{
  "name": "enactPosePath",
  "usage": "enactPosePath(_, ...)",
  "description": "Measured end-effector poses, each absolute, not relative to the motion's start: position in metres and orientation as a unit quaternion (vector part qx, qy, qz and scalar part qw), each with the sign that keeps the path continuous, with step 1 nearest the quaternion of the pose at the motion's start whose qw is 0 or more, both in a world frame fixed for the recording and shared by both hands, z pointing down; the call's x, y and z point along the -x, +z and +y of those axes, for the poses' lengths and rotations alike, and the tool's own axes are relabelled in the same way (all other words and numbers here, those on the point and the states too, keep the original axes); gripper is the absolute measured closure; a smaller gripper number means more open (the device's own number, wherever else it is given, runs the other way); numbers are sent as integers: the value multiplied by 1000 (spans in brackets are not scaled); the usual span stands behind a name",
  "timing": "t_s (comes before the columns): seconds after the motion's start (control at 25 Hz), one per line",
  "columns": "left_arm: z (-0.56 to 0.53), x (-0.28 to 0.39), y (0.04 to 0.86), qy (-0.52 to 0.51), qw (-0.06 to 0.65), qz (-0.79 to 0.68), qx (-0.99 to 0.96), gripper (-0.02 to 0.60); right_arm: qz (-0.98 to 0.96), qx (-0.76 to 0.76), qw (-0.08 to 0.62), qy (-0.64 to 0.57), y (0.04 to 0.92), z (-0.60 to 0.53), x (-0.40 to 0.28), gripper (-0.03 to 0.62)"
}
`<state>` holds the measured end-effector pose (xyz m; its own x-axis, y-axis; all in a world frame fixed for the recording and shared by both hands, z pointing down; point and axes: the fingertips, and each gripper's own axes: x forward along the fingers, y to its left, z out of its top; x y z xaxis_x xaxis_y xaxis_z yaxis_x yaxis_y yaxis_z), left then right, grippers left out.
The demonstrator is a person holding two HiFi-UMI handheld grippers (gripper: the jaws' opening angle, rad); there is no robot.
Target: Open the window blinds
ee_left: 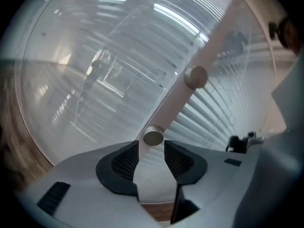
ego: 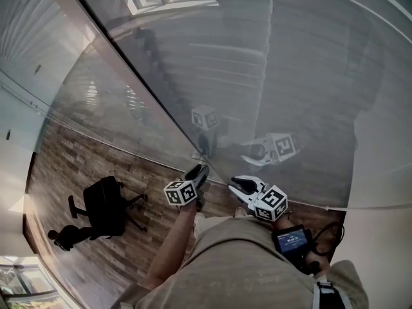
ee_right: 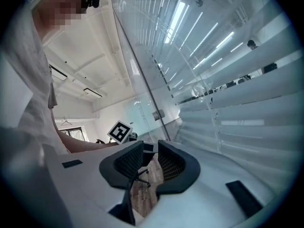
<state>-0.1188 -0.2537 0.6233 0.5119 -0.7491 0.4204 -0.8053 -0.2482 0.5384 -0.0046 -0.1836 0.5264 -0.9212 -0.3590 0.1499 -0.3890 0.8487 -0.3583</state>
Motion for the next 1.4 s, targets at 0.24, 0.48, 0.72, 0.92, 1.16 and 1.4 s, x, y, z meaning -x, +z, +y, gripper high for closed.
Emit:
enactPosePath(0.24, -252, 125, 610, 220, 144, -543, -797, 408, -959, -198, 41, 198, 527, -185, 3, 491)
enactPosePath(0.48, -262, 123, 610, 236, 118, -548, -794, 413, -960, -193, 41, 198, 526, -184, 6, 491)
enactPosePath(0.72, -259, 121, 614, 213, 157, -543, -797, 449, -959, -196, 43, 198, 527, -186, 4, 491)
enactPosePath(0.92, -257, 120, 617, 133, 254, -530, -798, 452, -959, -197, 44, 199, 527, -187, 4, 491)
enactPosePath(1.16, -255, 118, 616, 16, 373, -505, -779, 453, -960, -193, 45, 199, 525, -186, 5, 491)
enactPosePath(1.4, -260, 119, 602, -97, 463, -453, -755, 451, -960, -190, 48, 199, 515, -189, 10, 491)
